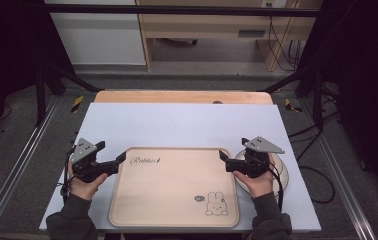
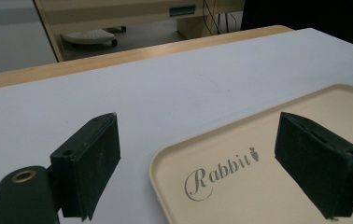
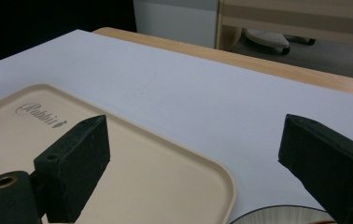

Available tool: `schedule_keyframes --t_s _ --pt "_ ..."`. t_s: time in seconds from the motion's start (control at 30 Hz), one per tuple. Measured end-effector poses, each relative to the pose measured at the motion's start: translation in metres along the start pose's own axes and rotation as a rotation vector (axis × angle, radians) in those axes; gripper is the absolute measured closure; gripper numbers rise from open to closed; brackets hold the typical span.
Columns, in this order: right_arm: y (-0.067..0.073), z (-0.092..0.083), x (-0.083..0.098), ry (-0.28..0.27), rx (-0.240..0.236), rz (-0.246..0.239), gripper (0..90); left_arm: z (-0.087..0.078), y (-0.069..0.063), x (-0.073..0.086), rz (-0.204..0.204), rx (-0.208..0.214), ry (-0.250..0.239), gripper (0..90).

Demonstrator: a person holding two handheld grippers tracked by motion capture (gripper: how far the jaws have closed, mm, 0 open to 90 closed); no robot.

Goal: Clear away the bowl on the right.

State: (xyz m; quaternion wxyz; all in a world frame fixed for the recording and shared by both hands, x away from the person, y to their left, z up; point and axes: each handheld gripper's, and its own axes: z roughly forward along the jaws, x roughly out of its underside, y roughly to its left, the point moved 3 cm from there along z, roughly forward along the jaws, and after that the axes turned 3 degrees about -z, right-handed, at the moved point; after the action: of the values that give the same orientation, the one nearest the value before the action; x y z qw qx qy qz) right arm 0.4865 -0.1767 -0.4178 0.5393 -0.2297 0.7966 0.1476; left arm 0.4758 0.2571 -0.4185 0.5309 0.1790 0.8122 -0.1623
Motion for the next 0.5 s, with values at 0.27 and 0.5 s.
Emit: schedule_keyframes --t_s 0.27,0.5 --pt "-0.0038 -0.0045 -0.0013 -0.007 0.014 0.011 9.1 0.0013 -0.0007 0.0023 0.001 0.004 0.007 13.8" --pt "-0.0074 -0.0086 -0.0035 0.001 0.030 0.015 9.8 0.0010 -0.0001 0.0038 0.003 0.003 0.010 13.8"
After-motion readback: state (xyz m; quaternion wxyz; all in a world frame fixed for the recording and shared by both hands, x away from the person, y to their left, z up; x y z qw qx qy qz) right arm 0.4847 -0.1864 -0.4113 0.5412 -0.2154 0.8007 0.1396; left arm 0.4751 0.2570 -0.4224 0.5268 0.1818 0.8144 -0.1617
